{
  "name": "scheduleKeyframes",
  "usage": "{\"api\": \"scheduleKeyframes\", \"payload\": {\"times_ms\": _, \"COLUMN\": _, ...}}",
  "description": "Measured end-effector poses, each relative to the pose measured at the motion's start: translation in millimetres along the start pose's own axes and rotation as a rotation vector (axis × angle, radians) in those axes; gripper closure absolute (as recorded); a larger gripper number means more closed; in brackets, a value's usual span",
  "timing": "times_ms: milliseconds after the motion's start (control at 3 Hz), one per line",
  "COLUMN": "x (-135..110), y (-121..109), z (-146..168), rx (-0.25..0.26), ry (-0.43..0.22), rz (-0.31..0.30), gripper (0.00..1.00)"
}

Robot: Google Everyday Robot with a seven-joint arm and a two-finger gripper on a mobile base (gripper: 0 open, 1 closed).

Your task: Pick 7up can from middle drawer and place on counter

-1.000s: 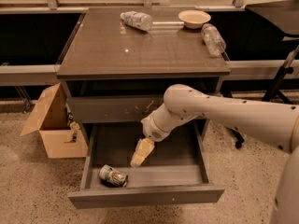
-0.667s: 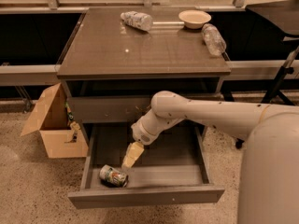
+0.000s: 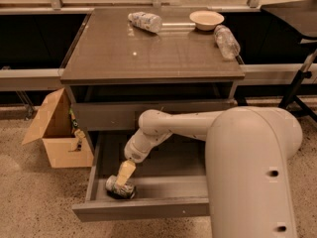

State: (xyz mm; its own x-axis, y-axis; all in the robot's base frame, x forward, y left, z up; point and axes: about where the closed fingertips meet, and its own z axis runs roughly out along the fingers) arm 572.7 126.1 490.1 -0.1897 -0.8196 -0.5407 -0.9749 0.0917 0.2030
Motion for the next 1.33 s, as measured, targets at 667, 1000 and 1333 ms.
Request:
{"api": "scheduleKeyframes", "payload": {"times_ms": 667, "x": 16.7, "y": -8.1, "z": 79.3, "rx": 0.004, "ry": 0.079, "rz": 0.075, "gripper": 0.0}}
{"api": "scheduleKeyframes", "payload": {"times_ms": 1000, "x": 25.7, "y": -13.1, "z": 99.2, "rx": 0.012, "ry": 0.1, "rz": 0.094, "gripper": 0.0}}
{"api": "scheduleKeyframes", "payload": {"times_ms": 1333, "x": 33.8, "y": -20.1, "z": 112.9, "rx": 0.024, "ry": 0.122, "rz": 0.097, "gripper": 0.02}}
